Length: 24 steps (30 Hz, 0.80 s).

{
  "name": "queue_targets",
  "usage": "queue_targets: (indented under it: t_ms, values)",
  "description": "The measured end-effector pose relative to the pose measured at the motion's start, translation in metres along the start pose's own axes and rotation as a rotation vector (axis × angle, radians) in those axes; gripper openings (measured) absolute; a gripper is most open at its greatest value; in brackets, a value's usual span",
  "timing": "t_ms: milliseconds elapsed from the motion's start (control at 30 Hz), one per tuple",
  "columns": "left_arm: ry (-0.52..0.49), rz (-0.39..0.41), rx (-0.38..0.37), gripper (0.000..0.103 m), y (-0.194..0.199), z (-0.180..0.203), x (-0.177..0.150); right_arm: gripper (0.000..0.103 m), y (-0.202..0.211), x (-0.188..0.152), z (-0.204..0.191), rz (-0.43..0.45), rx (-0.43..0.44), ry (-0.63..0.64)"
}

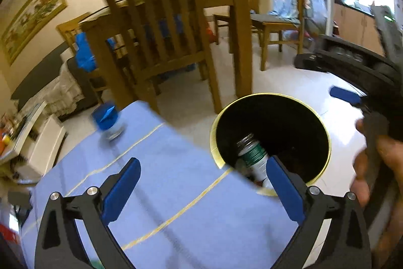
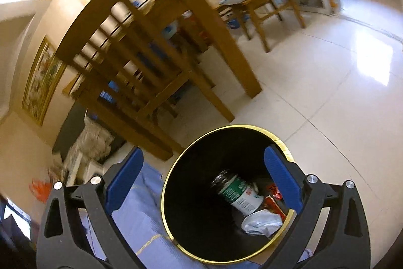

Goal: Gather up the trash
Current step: 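Drop the wrapper into the bin with the right tool while the left tool drops the plastic cup, then grasp the green bottle cap with the right tool while the left tool grasps the green gum pack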

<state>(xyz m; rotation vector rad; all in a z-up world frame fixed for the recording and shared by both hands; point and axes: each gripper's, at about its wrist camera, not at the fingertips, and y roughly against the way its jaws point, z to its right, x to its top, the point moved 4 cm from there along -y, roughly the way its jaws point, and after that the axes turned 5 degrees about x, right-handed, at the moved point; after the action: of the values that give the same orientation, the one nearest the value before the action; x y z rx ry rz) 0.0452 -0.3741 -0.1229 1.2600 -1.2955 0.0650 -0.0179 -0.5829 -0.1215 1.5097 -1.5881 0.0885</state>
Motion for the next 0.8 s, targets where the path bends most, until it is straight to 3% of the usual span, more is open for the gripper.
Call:
queue_targets:
  t_ms: [100, 267, 333, 433, 533, 600, 700, 800]
  values:
    - [0.026, 0.01, 0.084, 0.096, 0.024, -0.036, -0.032, 0.095, -0.012, -0.015, -0.039, -0.042, 0.043, 0.123]
    - [0.134, -0.003, 0.247, 0.096, 0.06, -0.118, -0.089, 0.096, -0.04, -0.07, -0.122, -0.209, 0.241, 0.355]
    - [0.206, -0.024, 0.286, 0.096, 0.073, -0.155, -0.113, 0.096, -0.051, -0.107, -0.162, -0.314, 0.31, 0.478]
    - [0.332, -0.062, 0.38, 0.096, 0.093, -0.222, -0.15, 0.096, -0.057, -0.16, -0.209, -0.399, 0.339, 0.647]
    - [0.449, -0.086, 0.417, 0.096, 0.111, -0.272, -0.179, 0.094, -0.052, -0.224, -0.251, -0.455, 0.351, 0.854]
    - [0.525, -0.095, 0.41, 0.096, 0.121, -0.298, -0.196, 0.075, -0.052, -0.263, -0.267, -0.51, 0.36, 0.946]
    - [0.615, -0.09, 0.394, 0.096, 0.132, -0.328, -0.219, 0.052, -0.049, -0.297, -0.276, -0.548, 0.348, 1.013]
    - [0.626, -0.072, 0.397, 0.096, 0.14, -0.335, -0.232, 0.042, -0.048, -0.309, -0.283, -0.553, 0.331, 1.046]
